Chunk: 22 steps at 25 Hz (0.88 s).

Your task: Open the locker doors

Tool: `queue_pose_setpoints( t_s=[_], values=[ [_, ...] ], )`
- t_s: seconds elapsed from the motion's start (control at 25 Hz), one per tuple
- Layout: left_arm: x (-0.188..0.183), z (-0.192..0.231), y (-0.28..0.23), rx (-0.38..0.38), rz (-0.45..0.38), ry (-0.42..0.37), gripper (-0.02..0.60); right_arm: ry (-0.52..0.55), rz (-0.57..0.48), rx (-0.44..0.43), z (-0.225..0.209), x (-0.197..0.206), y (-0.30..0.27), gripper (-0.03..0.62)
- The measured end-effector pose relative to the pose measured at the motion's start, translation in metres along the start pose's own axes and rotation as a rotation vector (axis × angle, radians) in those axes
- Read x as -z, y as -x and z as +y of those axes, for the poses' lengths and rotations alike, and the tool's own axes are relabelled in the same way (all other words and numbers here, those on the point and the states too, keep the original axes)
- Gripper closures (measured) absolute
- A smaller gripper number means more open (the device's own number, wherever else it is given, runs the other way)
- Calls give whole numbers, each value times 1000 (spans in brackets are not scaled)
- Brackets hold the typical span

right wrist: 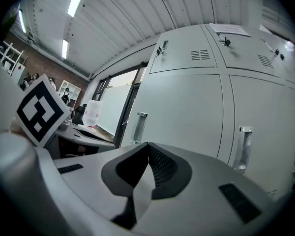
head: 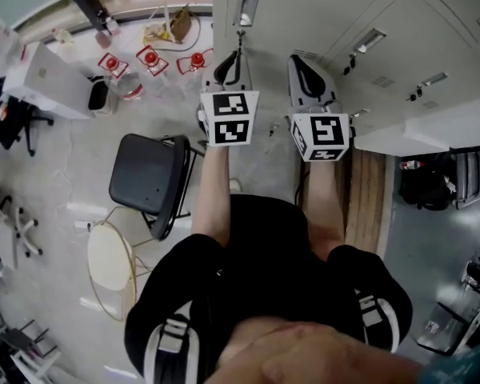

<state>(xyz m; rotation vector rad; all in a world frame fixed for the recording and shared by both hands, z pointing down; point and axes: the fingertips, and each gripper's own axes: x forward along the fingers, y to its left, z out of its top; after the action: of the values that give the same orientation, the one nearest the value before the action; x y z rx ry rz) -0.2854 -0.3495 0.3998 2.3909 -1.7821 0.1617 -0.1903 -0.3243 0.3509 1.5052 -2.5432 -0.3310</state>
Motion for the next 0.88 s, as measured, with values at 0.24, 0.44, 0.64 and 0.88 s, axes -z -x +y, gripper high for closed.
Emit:
queue_pose_setpoints(
  t_s=[0.24,0.44,0.64,0.88],
  values=[
    [6,5,-18,-16,7,8,569,-35,-20,3,-14,3,-7,576],
    [7,5,-27,12,2,12,518,-31,-13,-17,-10,6,-14,576],
    [13,10,-36,-5,15,0,518,-31,-7,-20,-8,11,-21,576],
    [16,7,-44,12,22,0,518,-20,6,-26,-8,14,-25,576]
  ],
)
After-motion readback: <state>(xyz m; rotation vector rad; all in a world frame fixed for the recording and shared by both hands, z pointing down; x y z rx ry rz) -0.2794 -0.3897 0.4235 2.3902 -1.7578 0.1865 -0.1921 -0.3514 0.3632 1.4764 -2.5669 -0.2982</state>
